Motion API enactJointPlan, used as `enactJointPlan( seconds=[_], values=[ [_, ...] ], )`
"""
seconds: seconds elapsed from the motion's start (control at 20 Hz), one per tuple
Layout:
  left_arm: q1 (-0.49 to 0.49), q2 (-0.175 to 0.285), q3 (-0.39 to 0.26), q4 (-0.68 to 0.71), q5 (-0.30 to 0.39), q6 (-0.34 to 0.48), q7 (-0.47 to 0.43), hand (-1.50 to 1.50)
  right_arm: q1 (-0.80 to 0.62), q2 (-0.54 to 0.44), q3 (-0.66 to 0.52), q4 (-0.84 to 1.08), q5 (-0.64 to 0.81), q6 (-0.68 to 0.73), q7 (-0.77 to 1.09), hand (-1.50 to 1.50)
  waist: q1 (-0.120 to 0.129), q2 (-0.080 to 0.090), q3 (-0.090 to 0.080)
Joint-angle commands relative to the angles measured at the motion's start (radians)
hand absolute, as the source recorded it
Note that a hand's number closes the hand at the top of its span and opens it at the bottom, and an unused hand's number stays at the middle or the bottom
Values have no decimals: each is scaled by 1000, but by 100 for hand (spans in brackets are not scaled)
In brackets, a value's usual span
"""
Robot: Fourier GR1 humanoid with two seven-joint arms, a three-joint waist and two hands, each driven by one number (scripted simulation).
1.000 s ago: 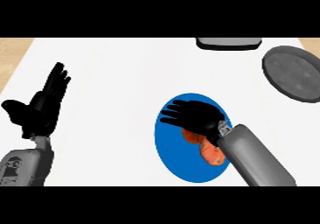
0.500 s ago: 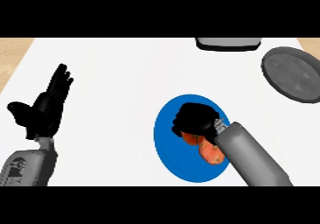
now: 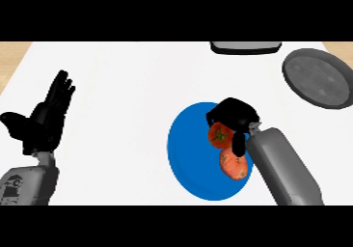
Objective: Pick the tomato from the plate and place it in the pan
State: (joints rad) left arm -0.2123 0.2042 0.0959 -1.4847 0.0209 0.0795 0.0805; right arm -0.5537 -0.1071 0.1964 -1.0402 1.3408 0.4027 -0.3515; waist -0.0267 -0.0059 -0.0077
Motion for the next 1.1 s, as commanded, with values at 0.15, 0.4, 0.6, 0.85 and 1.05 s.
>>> enactJointPlan(
  seconds=[0.15, 0.4, 0.6, 0.85, 1.05],
  values=[
    [14, -2, 1, -11, 1, 0, -4, 0, -37, 104, -369, 37, -79, -43, 583, 150, 6, 6, 7],
    [5, -18, -20, 15, -5, -9, -27, 0, -203, 106, -367, -46, -27, -302, 862, 150, 52, 10, 7],
    [-1, -36, -45, 10, -22, 0, -10, 0, -238, 107, -370, -11, 9, -465, 938, 150, 43, 11, 8],
    [12, -17, -13, 24, -11, -12, -45, 0, -336, 97, -386, -20, 28, -541, 1057, 150, 38, 8, 7],
    [-80, 11, 14, 32, 7, -16, 30, 0, -336, 8, -509, 10, -97, -654, 944, 150, 34, 12, 9]
  ],
)
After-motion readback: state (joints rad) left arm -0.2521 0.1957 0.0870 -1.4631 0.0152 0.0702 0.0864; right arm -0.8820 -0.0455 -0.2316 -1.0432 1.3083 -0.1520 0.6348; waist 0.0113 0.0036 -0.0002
